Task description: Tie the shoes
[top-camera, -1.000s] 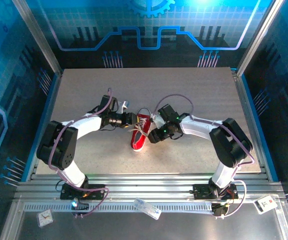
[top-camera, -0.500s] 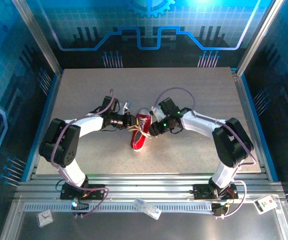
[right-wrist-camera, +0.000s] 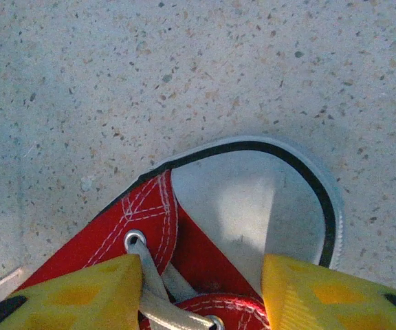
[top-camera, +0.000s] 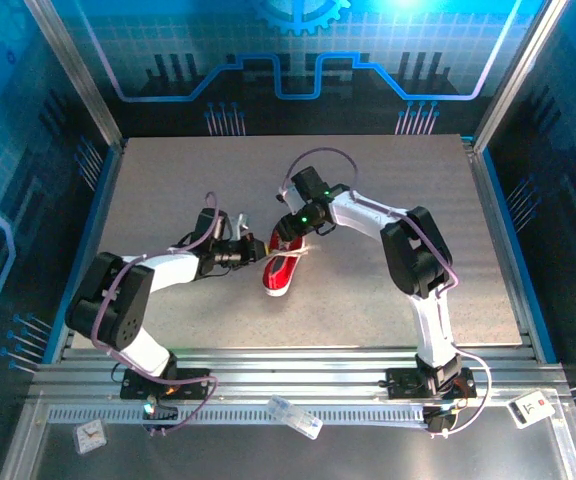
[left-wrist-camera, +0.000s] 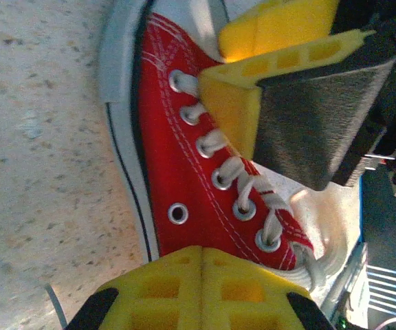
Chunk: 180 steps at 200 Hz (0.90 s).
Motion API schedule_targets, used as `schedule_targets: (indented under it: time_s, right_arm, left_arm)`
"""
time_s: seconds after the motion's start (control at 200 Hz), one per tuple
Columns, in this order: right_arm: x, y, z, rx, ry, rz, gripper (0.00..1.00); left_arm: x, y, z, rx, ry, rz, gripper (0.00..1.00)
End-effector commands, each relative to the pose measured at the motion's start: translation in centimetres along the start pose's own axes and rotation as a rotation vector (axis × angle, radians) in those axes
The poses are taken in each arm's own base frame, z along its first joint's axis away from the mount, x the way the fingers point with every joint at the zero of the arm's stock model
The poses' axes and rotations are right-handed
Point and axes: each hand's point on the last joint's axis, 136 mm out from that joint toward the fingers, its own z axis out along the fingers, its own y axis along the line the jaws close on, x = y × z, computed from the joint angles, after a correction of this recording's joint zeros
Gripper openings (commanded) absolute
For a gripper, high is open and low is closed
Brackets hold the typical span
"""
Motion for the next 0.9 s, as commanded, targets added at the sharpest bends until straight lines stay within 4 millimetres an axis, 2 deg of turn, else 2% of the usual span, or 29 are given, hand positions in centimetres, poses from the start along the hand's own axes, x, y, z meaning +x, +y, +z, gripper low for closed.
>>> schedule_targets:
  time_s: [0.0, 0.13, 0.24, 0.31, 0.395, 0.555, 0.67, 0.78, 0.895]
  right_arm:
    - [4.4, -0.6, 2.3, 0.035, 0.154, -0.012, 0.49]
    - [4.8, -0.5, 2.4, 0.026, 0.141, -0.022, 0.48]
    - [4.0, 0.2, 1.7, 0.004, 0.104, -0.045, 0.48]
    - [3.0, 0.7, 0.9, -0.006, 0.073, -0.062, 0.48]
    - [1.6, 1.3, -0.5, -0.016, 0.024, -0.082, 0.49]
    - [-1.3, 2.0, -4.1, -0.005, -0.061, -0.124, 0.51]
    - [-2.6, 1.5, -7.1, 0.028, -0.117, -0.135, 0.54]
    - [-3.2, 0.4, -10.4, 0.08, -0.188, -0.126, 0.58]
    - [-2.7, -1.2, -13.8, 0.139, -0.272, -0.104, 0.63]
  left_arm:
    - [-1.5, -0.1, -1.1, -0.013, -0.128, -0.008, 0.0]
    - [-1.7, 0.3, -1.7, -0.031, -0.17, -0.015, 0.0]
    - [-1.6, 0.1, -1.7, -0.03, -0.167, -0.008, 0.0]
    - [-1.6, -0.1, -1.7, -0.024, -0.154, 0.001, 0.17]
    - [-1.6, -0.4, -2.0, -0.032, -0.145, 0.018, 0.29]
    - [-1.8, -0.9, -3.5, -0.081, -0.16, 0.084, 0.4]
    - [-2.3, -1.1, -5.1, -0.147, -0.168, 0.16, 0.47]
    - [-3.5, -1.1, -7.2, -0.217, -0.221, 0.238, 0.59]
    - [-5.4, -0.9, -9.6, -0.291, -0.291, 0.311, 0.69]
